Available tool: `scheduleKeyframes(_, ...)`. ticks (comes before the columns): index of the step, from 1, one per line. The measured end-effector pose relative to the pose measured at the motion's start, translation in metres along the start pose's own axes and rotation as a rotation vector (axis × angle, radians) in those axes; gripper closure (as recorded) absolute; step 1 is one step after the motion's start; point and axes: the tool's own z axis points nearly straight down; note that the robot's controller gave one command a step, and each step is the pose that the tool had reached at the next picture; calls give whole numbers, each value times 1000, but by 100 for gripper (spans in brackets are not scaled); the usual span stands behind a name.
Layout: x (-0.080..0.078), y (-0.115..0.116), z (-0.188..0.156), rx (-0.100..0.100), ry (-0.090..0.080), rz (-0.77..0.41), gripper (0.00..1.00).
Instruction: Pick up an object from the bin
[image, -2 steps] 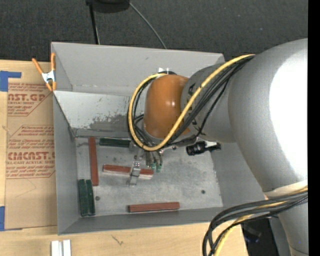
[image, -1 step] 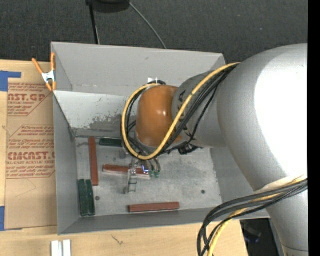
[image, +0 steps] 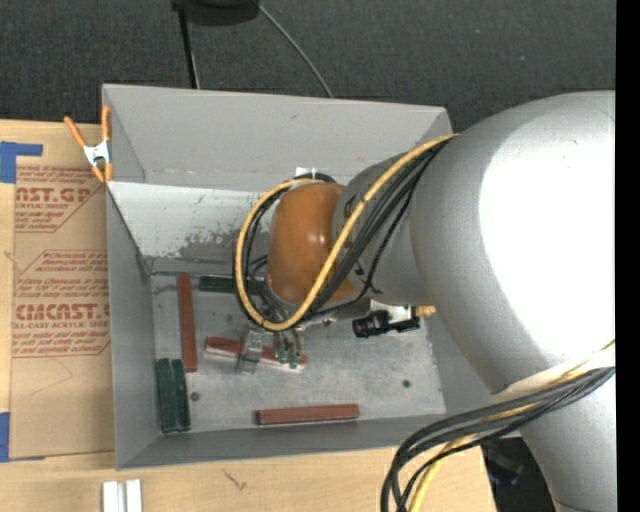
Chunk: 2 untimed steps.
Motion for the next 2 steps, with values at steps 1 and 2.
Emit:
scheduleKeyframes(1, 0, 0, 0, 0, 0, 0, 100)
scheduleKeyframes(2, 2, -1, -6, 4, 7, 0, 100)
